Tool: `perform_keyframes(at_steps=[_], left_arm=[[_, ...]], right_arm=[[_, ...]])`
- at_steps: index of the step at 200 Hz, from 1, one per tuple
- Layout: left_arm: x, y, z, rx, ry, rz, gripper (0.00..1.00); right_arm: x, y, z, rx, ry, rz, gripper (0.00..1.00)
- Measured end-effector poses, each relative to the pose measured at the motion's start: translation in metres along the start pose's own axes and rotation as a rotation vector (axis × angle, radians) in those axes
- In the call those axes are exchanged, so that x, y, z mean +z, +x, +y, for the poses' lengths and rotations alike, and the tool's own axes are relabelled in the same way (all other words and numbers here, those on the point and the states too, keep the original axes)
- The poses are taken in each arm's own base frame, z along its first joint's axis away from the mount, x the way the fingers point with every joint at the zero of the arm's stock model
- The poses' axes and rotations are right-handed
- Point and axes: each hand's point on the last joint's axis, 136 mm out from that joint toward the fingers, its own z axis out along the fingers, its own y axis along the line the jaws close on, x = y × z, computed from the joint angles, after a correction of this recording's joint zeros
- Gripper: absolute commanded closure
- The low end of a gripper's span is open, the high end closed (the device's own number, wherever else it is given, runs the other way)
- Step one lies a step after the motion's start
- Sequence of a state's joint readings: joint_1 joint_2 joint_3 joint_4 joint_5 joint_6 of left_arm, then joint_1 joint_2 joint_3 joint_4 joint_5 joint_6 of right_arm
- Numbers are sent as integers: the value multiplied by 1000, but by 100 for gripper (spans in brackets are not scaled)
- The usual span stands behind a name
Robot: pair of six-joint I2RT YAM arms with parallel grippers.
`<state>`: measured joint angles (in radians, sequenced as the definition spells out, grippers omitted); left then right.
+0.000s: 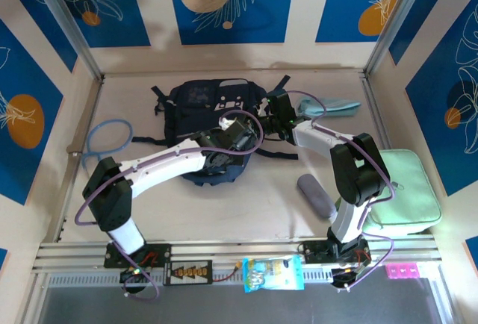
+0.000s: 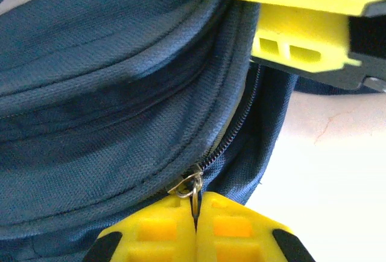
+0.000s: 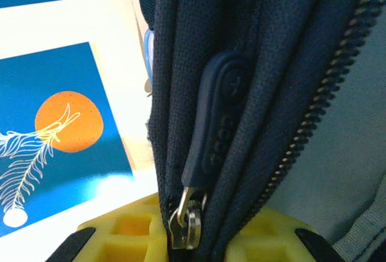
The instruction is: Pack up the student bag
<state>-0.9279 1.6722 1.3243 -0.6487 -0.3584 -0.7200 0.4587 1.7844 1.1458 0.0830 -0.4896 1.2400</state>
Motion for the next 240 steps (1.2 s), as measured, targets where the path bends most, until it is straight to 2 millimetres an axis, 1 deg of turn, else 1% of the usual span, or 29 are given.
perform_keyframes(at_steps=[26, 48, 64, 109, 125, 143, 155, 161, 179, 196, 215, 227, 240], left_arm=[[-3, 1, 3, -4, 23, -28, 100], [-11, 10, 15, -12, 72, -50, 100], [-15, 14, 22, -17, 119, -66, 100], [-16, 28, 47, -7, 191, -105, 100], [-18, 29, 50, 9, 212, -110, 100], [-23, 26, 41, 35, 265, -118, 100], [-24, 25, 35, 50, 296, -107, 100], [-25, 24, 30, 60, 313, -100, 100], [-24, 17, 11, 84, 370, -78, 100], [-23, 12, -5, 98, 419, -65, 100], [-19, 10, -18, 111, 451, -53, 100], [-17, 9, -24, 115, 467, -49, 100], [-15, 9, -28, 118, 479, -48, 100]], right_arm=[[-1, -2, -3, -1, -2, -9, 84], [-7, -3, -12, 3, 5, -26, 84], [-14, -4, -14, 1, -1, -33, 85], [-30, -12, -23, 5, -19, -42, 85], [-35, -12, -25, 5, -18, -48, 82], [-39, -13, -22, 3, -22, -59, 70], [-42, -13, -19, -6, -30, -71, 59], [-44, -14, -17, -7, -34, -80, 53], [-47, -13, -14, 8, -39, -108, 43], [-46, -8, -12, 27, -42, -115, 39], [-38, 3, -12, 53, -31, -109, 39], [-33, 12, -16, 75, -17, -112, 39], [-32, 17, -23, 98, 1, -137, 41]])
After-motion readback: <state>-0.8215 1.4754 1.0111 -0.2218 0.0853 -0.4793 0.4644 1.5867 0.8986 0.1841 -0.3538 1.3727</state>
